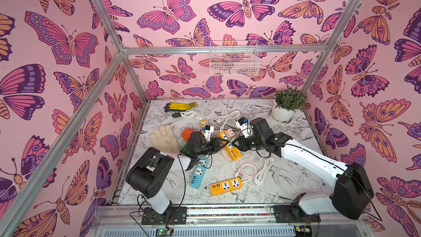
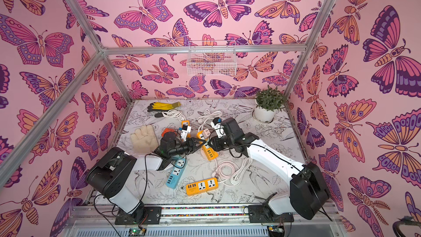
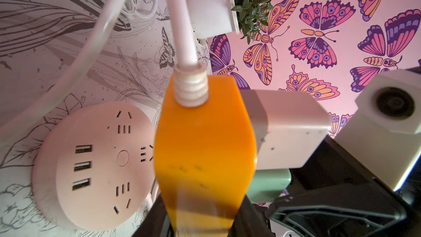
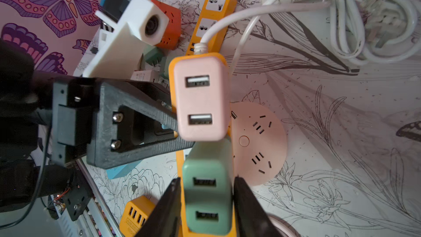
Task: Pull the plug off the socket
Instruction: Remove the plug from the socket.
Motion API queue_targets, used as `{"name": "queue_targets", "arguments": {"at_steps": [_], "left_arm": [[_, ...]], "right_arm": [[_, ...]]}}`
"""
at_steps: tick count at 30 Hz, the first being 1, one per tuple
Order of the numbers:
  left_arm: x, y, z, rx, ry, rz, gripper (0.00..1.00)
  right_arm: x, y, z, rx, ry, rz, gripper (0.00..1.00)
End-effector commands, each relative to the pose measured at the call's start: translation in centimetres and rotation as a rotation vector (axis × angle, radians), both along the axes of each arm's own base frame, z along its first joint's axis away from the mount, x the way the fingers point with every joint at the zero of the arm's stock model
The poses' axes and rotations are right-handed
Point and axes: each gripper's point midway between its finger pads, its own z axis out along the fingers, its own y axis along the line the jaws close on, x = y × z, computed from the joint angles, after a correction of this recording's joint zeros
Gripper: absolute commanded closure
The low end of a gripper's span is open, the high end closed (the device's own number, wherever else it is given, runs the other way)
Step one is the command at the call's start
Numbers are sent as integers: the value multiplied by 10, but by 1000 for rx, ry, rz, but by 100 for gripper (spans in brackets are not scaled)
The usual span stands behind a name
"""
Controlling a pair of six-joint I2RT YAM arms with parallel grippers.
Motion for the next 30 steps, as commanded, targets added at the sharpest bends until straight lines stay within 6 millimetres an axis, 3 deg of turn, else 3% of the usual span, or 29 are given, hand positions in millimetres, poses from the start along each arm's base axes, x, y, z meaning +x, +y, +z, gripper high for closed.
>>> {"name": "queue_targets", "arguments": {"at_steps": [1,11,15,19,21,26,30], "left_arm": [[2,2,15,-11,-63,7,81],[3,3,9,5,-41,14,82],[2,5,7,8,-40,14,81],[4,9,10,-11,-40,22,82],[6,10,13,-25,-40,24,82],[8,9,10,-23,-34,23,82],[6,9,6,-17,-28,17,82]], "right_arm": [[2,-2,1,-59,-5,-26,66],[-2,7,-12,-238,-17,-66,75],[11,-13,-15,-193,53,-132,77],[8,-22,-17,-122,59,-110,77],[0,-17,-18,-75,38,-83,77],[-15,6,-19,-162,-78,-68,77],[1,4,-11,-198,-58,-135,77]]}}
